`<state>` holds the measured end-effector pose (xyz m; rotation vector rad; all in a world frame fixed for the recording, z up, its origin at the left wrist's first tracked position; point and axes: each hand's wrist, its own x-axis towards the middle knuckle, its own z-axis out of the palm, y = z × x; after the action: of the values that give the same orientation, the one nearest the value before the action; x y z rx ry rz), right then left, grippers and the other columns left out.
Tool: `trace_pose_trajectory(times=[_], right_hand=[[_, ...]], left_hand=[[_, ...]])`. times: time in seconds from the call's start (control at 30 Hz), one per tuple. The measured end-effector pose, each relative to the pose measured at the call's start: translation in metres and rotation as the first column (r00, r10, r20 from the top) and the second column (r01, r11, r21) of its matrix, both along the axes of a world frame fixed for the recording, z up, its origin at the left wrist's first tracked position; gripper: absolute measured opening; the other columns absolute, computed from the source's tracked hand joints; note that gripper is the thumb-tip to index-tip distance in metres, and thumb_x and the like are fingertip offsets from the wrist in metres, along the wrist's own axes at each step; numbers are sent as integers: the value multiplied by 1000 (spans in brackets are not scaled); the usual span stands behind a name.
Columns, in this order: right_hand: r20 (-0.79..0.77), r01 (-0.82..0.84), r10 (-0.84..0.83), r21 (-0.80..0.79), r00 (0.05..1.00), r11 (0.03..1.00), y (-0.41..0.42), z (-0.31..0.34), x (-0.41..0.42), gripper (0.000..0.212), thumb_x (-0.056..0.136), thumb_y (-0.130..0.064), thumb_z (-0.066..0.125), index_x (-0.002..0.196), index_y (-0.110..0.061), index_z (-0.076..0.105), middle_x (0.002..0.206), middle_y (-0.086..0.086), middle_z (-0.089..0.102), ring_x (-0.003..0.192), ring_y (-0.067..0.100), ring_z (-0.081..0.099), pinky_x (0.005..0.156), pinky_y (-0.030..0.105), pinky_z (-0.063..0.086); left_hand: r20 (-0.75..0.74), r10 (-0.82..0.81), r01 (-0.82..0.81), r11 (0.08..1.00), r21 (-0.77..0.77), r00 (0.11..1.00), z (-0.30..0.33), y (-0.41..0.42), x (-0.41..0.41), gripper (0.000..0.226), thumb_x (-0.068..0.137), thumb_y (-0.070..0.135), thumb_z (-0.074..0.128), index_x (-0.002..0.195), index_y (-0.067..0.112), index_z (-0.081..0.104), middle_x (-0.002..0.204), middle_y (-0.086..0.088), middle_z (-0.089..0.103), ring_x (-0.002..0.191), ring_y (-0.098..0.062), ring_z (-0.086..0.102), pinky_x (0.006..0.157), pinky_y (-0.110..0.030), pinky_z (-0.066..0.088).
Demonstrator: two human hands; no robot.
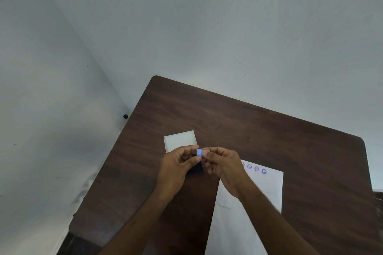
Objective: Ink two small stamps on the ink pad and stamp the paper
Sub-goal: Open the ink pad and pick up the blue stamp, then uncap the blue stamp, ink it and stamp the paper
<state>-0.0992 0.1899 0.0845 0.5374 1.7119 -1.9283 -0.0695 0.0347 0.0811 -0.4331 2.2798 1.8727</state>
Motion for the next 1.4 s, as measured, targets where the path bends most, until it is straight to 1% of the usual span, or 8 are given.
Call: trace_pose_trajectory(times=[0.2,0.33,0.43,0.63,0.8,1.13,1.3,1.4], right_hand=[[-18,13,-13,-34,1000,999,4,6,0,9,83,-12,69,87,-11,77,77,15,71,64,22,59,58,29,52],[14,52,-51,-113,999,992,5,7,0,16,88,-11,63,97,-3,73,79,14,70,66,19,59,58,28,51],[81,79,-61,-243,995,967,5,9,0,23,91,-11,55,104,3,68,79,12,65,67,17,57,59,26,51],[100,104,-67,-439,993,892,4,16,3,20,89,-11,52,96,0,66,76,11,60,66,17,51,64,30,45],[115,95,-38,-545,993,833,0,19,2,17,89,-10,50,98,2,58,78,12,54,66,17,46,59,30,40],[170,70,52,-641,984,764,-25,15,11,15,87,-12,52,97,-1,55,81,13,49,68,18,41,56,30,38],[196,65,85,-652,977,755,-36,17,12,19,85,-13,55,100,-1,56,81,12,52,68,18,42,57,29,38],[188,39,116,-665,975,746,-43,18,13,26,79,-13,62,101,0,59,81,12,53,67,17,44,56,29,38]], left_hand=[[-4,50,-50,999,18,999,-1,-5,-2,28,82,17,75,110,20,72,100,9,75,92,-6,70,83,-20,55],[-13,56,-55,998,21,998,5,-6,-3,26,83,17,73,107,24,71,100,13,73,90,2,68,74,-11,52],[-43,59,-58,998,21,997,8,-8,-2,27,82,16,74,107,25,72,100,12,72,88,-1,67,73,-13,53],[-42,62,-58,994,92,997,15,-12,2,29,81,12,74,102,33,70,95,15,74,91,-3,68,75,-13,53],[-28,66,-61,986,155,997,18,-17,5,29,80,5,73,102,23,68,88,28,73,88,5,68,70,-7,50],[16,163,-163,969,186,987,2,-46,24,33,80,2,73,109,18,68,96,14,76,92,-3,70,73,-11,53],[68,229,-233,970,71,971,-27,-65,37,32,82,2,71,111,16,68,100,7,74,91,-3,70,71,-10,53],[110,262,-262,965,-10,959,-50,-77,46,31,85,4,68,112,19,66,103,6,72,95,-10,69,73,-11,53]])
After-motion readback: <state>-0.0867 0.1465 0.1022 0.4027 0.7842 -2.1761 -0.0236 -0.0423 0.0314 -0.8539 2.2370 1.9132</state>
